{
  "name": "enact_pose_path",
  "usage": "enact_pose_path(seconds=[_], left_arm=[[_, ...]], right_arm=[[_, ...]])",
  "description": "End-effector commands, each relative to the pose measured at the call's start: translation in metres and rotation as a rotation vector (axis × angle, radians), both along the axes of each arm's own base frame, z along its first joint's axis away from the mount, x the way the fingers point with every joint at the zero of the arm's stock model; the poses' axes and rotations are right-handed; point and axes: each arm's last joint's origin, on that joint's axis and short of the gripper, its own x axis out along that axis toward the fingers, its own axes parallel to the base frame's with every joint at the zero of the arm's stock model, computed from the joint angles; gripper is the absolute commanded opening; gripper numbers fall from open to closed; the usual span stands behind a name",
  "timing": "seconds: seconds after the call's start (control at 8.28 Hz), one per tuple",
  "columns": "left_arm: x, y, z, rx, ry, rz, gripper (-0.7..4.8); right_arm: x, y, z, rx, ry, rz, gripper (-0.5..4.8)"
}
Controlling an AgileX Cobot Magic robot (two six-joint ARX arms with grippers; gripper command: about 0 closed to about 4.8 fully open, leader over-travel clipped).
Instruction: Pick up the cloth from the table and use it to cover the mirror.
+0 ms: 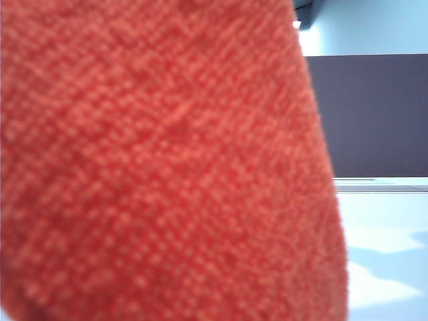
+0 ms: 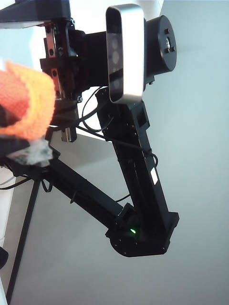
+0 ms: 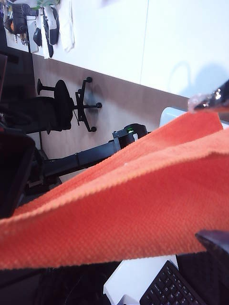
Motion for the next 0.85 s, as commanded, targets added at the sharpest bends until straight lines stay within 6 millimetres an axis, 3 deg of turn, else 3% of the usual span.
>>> enact_pose_path(seconds=[0.12,0.36,0.73,0.85], left_arm=[[0.001,-0.001,0.002,-0.008,-0.017,0.027,-0.06],[0.004,-0.004,0.000,0.000,-0.011,0.027,-0.06],[0.004,-0.003,0.003,-0.023,-0.028,0.041,-0.06],[0.005,-0.003,0.006,-0.045,-0.047,0.099,-0.06]], right_arm=[[-0.008,0.015,0.003,0.004,-0.079,-0.027,3.12],[-0.009,0.031,-0.004,-0.029,-0.088,-0.076,3.16],[0.002,0.038,-0.018,-0.085,-0.052,-0.137,3.14],[0.010,0.041,-0.029,-0.165,-0.043,-0.281,3.06]])
